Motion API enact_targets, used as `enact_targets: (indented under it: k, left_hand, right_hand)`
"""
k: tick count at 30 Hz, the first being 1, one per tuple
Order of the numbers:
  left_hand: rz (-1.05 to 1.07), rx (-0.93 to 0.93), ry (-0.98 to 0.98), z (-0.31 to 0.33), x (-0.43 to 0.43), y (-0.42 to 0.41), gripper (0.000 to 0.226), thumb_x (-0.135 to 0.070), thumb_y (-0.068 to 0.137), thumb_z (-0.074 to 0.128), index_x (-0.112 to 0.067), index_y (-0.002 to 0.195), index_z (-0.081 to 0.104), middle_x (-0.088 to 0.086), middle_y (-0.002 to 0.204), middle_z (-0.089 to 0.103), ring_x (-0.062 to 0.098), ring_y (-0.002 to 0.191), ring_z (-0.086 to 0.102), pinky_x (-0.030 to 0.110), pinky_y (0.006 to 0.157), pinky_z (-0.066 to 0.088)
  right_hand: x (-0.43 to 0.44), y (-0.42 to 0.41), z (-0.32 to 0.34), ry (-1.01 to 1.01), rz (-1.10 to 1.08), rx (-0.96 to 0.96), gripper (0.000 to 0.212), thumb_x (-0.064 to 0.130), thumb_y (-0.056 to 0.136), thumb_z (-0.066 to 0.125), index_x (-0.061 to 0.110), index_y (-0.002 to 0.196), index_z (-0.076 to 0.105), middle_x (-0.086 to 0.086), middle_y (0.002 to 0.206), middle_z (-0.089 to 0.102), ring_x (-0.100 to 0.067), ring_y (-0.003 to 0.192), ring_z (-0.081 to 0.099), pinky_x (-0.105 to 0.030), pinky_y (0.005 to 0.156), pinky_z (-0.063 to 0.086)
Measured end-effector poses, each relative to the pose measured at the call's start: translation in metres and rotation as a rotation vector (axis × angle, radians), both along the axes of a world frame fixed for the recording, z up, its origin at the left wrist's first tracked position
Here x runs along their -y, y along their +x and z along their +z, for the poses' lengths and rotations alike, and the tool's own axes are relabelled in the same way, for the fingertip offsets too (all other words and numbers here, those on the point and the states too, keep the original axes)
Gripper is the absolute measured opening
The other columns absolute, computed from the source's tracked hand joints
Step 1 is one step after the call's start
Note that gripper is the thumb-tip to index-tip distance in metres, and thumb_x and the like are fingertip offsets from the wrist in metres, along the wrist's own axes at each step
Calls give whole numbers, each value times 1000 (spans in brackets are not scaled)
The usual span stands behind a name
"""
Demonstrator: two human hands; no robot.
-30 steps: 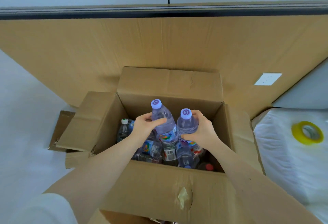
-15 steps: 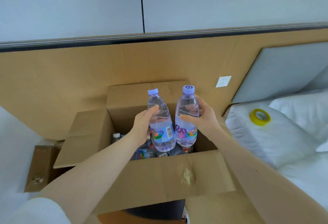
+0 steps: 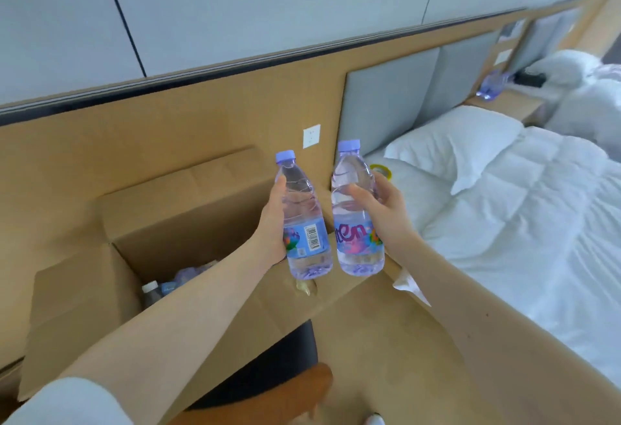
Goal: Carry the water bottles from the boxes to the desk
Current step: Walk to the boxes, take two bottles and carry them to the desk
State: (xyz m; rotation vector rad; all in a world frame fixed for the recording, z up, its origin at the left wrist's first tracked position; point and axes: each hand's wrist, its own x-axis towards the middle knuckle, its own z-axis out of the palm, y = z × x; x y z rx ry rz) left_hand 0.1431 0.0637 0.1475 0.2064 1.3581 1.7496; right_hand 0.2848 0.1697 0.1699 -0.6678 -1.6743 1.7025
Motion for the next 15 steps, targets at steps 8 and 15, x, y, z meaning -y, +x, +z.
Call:
enact_targets:
  k: [8, 15]
  left_hand:
    - [-270, -20, -38, 7, -52, 89, 53, -61, 89, 50, -10, 91, 66, 7, 82, 74, 21, 73, 69, 33, 77, 53]
    - [-437, -51, -29, 14, -91, 214, 46, -56, 90, 52, -12, 77, 60, 6, 75, 72, 18, 61, 68, 30, 67, 52]
  right_hand:
    - [-10, 103, 8, -57, -243, -30, 33, 35, 79, 63, 15, 106, 61, -23, 112, 67, -40, 102, 65, -47, 91, 54]
    - [-14, 236, 6, -99, -494, -52, 37, 42, 74, 66, 19, 103, 61, -25, 110, 67, -42, 103, 65, -52, 92, 53]
